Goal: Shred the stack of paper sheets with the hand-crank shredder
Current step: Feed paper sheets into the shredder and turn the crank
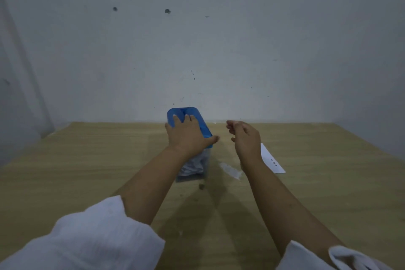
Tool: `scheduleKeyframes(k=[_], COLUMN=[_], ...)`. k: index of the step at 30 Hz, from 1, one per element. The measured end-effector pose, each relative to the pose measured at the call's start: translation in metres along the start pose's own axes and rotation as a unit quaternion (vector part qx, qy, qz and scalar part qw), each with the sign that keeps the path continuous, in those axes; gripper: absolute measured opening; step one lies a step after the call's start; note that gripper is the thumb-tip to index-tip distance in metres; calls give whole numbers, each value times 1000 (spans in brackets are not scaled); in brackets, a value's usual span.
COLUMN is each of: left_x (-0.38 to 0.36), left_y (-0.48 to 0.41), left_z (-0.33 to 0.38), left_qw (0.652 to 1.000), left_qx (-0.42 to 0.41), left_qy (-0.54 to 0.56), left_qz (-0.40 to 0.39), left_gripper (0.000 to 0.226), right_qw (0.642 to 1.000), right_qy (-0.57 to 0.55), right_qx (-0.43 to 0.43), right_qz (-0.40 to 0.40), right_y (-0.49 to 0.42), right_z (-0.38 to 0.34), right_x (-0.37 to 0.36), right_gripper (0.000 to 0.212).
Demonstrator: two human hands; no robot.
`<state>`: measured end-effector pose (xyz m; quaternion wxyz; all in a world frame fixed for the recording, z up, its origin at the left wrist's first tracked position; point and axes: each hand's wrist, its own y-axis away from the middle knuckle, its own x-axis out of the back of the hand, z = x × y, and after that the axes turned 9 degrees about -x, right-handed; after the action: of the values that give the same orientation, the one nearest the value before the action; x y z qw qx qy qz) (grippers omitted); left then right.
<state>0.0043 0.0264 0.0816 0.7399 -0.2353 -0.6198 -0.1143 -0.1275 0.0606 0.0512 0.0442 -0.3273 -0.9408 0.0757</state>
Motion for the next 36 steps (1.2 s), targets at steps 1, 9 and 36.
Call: scheduleKeyframes(k=[1,9,36], left_x=[-1,24,-68], left_y=[1,20,50], left_z=[-3,-35,-14], left_qw=[1000,964,979], left_qx=[-19,-211,-154], left_qy=[2,144,60], left_qz=[15,-74,118], left_gripper=[98,68,64], right_qw=[1000,927,918], right_qy=[18,300,295], right_qx=[15,201,265], right_qz=[5,-105,-15], right_y=[-3,-41,-27], right_z=[0,-7,37], right_x=[1,-2,35], right_gripper=[27,32,32])
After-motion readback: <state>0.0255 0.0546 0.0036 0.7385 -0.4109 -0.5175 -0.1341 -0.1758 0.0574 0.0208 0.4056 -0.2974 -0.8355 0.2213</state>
